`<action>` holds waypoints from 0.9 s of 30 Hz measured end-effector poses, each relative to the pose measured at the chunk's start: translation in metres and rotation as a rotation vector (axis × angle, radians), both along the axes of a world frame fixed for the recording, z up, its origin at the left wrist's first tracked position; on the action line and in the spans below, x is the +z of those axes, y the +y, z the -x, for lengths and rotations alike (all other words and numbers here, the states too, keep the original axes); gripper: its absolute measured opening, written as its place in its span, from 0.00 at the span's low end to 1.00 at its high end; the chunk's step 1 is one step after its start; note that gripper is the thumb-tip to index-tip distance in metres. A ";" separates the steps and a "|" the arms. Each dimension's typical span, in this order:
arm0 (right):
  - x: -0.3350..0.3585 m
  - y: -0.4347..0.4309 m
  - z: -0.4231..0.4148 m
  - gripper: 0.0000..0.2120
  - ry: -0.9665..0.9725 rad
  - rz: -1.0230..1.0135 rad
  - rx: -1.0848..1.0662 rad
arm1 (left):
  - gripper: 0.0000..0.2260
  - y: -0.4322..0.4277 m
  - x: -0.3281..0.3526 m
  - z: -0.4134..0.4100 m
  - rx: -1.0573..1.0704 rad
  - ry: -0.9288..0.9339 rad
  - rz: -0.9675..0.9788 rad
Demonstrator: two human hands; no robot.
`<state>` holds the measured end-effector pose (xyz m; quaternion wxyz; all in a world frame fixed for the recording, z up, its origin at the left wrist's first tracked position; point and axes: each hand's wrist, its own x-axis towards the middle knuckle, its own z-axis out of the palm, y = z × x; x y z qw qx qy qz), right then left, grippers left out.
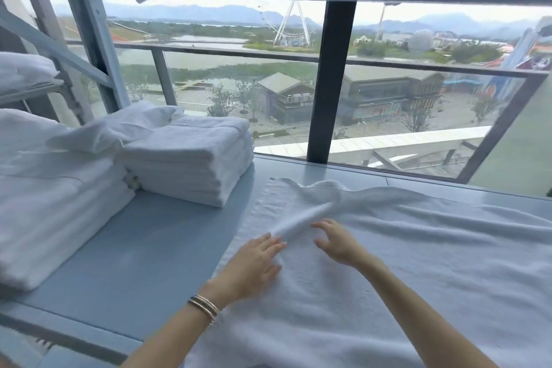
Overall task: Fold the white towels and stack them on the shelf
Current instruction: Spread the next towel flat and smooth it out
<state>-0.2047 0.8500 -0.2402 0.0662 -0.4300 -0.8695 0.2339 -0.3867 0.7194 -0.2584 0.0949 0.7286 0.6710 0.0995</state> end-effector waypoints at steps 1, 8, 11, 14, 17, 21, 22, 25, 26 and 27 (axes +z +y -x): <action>-0.008 -0.004 -0.006 0.23 -0.025 -0.025 -0.028 | 0.43 0.007 -0.007 -0.001 0.017 0.048 0.017; -0.042 -0.031 -0.068 0.30 -0.300 -0.207 -0.302 | 0.41 0.043 -0.026 0.028 0.220 0.084 0.068; -0.043 -0.044 -0.100 0.36 -0.368 -0.243 -0.440 | 0.32 0.059 -0.021 0.035 0.260 0.083 0.084; -0.043 -0.055 -0.119 0.33 -0.357 -0.221 -0.519 | 0.29 0.066 -0.024 0.034 0.227 0.095 0.071; -0.042 -0.056 -0.119 0.23 -0.354 -0.190 -0.526 | 0.24 0.068 -0.022 0.037 0.193 0.103 0.082; -0.041 -0.042 -0.096 0.25 -0.323 -0.194 -0.586 | 0.26 0.068 -0.016 0.014 0.175 0.176 -0.010; -0.041 -0.039 -0.088 0.28 -0.314 -0.204 -0.600 | 0.30 0.065 -0.013 0.000 0.107 0.190 -0.072; -0.043 -0.032 -0.064 0.33 -0.189 -0.212 -0.571 | 0.34 0.057 -0.021 -0.046 -0.149 0.105 -0.061; -0.043 -0.031 -0.060 0.32 -0.092 -0.185 -0.546 | 0.34 0.054 -0.025 -0.055 -0.167 0.096 0.025; -0.040 -0.032 -0.060 0.28 0.011 -0.149 -0.520 | 0.37 0.052 -0.027 -0.058 -0.168 0.121 0.068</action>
